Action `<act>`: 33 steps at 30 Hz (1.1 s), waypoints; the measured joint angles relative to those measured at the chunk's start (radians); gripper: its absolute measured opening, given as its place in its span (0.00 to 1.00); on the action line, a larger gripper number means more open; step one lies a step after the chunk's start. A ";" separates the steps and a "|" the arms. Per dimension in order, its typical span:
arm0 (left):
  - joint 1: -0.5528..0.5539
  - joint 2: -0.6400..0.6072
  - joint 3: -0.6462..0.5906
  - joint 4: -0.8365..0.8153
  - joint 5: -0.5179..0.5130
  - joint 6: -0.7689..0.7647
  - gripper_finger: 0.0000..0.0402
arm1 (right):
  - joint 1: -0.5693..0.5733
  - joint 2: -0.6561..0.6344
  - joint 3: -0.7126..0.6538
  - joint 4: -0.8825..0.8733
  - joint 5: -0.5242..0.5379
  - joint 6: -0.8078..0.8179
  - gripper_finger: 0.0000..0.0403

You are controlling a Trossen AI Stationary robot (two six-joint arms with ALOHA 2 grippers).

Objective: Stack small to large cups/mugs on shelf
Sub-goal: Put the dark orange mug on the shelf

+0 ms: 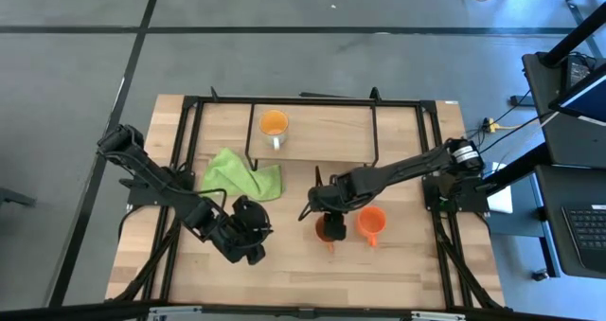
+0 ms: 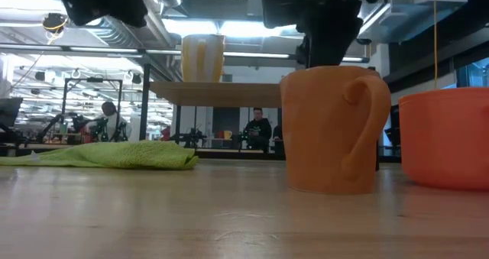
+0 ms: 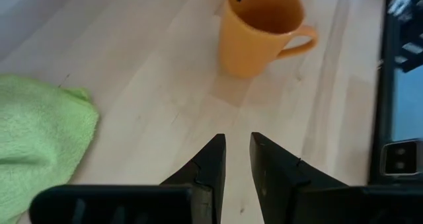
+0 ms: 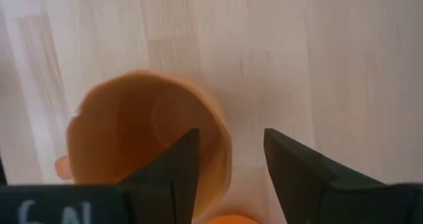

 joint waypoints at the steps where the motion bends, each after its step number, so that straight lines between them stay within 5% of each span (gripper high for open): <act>1: 0.001 0.000 -0.004 -0.003 0.000 0.000 0.16 | 0.000 0.003 0.000 -0.002 0.000 0.000 0.42; 27: 0.025 0.000 -0.011 -0.014 -0.004 0.010 0.16 | 0.000 0.031 -0.001 -0.001 -0.002 0.077 0.22; 33: 0.025 0.000 -0.011 -0.015 -0.015 0.010 0.16 | 0.000 0.031 -0.001 -0.034 -0.016 0.079 0.09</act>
